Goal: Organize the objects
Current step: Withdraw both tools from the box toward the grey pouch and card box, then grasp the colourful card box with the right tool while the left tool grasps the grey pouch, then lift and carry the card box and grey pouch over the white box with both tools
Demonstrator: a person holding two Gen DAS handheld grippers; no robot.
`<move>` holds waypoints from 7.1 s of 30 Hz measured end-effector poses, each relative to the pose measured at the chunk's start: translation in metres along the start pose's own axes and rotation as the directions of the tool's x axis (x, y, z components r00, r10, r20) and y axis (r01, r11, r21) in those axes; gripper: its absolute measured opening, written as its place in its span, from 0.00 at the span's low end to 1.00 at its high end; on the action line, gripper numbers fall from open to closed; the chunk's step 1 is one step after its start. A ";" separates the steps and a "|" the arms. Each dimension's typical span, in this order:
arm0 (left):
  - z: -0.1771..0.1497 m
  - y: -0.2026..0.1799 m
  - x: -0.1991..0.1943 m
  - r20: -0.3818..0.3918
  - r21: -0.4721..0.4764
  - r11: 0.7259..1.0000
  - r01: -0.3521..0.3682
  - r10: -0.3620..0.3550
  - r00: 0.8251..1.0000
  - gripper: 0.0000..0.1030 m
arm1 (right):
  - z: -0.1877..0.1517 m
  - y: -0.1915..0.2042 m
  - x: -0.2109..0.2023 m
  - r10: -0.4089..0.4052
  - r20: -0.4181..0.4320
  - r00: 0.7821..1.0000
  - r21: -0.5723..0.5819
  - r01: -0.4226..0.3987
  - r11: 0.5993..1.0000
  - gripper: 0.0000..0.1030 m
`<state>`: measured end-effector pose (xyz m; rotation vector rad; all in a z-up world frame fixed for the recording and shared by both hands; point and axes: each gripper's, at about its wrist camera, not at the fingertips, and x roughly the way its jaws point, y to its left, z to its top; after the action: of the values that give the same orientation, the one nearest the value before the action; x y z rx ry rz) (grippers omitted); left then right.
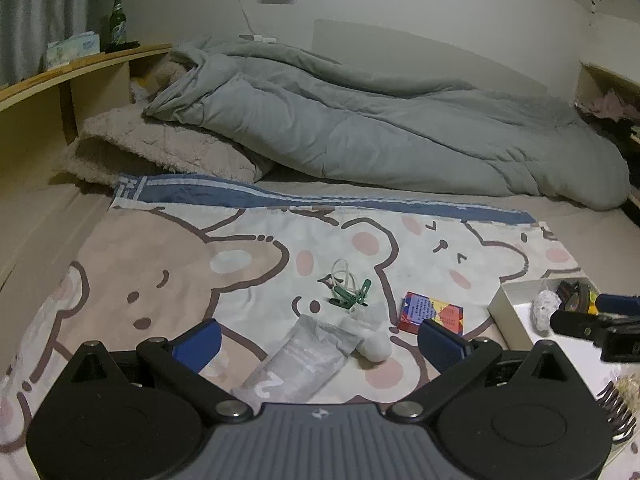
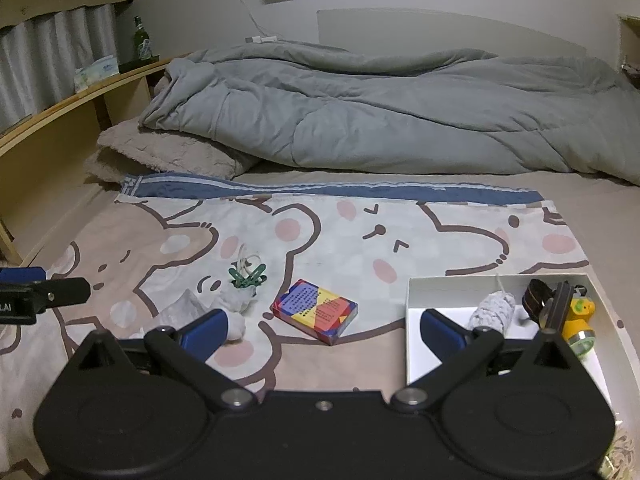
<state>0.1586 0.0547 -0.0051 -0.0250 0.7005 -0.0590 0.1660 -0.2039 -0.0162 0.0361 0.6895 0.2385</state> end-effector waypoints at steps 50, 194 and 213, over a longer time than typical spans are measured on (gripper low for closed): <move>-0.044 0.055 0.158 -0.474 -0.084 0.960 0.268 -0.275 0.837 0.87 | -0.006 0.014 0.225 -0.168 -0.282 0.945 0.391 0.273 0.879 1.00; 0.014 -0.278 0.058 -0.091 0.185 0.860 0.476 -0.467 0.880 0.55 | -0.007 -0.240 -0.069 -0.080 0.106 0.991 0.241 0.053 0.969 0.87; -0.037 -0.358 0.175 -0.473 0.369 0.724 0.583 -0.393 0.788 0.55 | -0.037 -0.282 -0.040 -0.074 -0.036 0.997 0.195 0.079 0.978 0.87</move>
<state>0.2518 -0.3141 -0.1311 0.3097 1.0225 -0.7945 0.1709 -0.4893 -0.0510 0.1949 0.7398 0.0963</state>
